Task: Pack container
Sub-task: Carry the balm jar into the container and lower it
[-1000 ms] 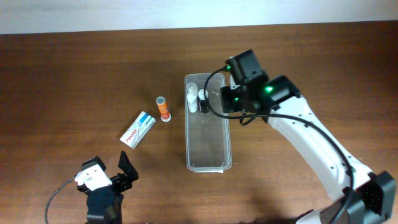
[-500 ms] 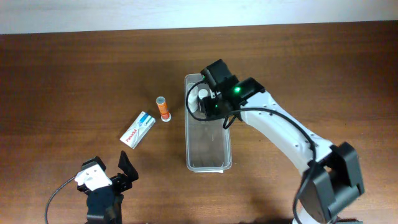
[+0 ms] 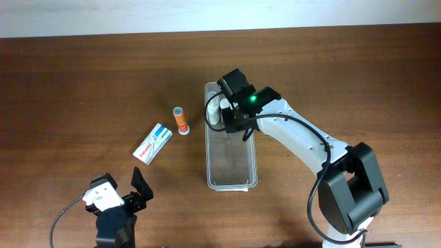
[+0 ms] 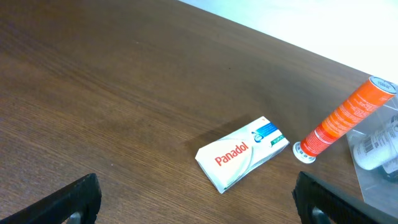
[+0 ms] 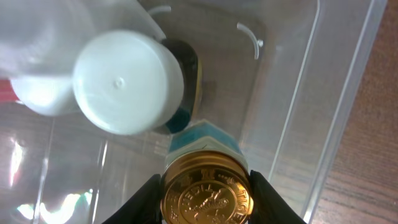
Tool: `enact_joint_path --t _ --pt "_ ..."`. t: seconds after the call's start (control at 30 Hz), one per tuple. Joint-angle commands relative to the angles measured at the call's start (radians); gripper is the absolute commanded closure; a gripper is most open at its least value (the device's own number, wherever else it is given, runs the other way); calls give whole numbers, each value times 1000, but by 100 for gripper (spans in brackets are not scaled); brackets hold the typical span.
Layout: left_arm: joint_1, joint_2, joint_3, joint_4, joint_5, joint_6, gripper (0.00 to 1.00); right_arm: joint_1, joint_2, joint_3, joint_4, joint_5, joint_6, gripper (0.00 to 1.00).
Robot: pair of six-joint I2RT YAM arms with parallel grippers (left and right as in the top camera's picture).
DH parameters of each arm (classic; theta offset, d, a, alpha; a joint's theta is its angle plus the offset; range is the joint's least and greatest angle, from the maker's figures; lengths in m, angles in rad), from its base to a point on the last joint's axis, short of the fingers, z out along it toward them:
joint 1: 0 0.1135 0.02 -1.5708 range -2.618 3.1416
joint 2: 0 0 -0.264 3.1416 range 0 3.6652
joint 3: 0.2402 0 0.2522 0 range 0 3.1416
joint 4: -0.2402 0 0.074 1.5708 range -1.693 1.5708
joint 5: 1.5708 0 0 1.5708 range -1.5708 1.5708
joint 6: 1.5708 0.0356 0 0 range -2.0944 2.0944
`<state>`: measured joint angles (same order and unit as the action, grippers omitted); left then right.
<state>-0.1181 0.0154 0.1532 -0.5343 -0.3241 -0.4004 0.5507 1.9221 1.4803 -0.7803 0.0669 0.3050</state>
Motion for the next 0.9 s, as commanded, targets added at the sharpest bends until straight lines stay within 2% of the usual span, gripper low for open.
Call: enact_joint_path --t 0.0,0.4,0.63,0.83,0.87 --pt "3 -10 -5 0 4 10 1 5 8 15 7 24 -10 65" --pt "3 -10 -5 0 4 10 0 5 76 14 8 24 -9 64" --pt "3 -10 -5 0 4 9 1 5 76 16 11 24 -10 44" --pt "3 -10 -5 0 4 10 1 5 55 51 -18 24 -10 43" --pt "3 -10 -5 0 4 10 1 5 43 66 -34 24 -10 40"
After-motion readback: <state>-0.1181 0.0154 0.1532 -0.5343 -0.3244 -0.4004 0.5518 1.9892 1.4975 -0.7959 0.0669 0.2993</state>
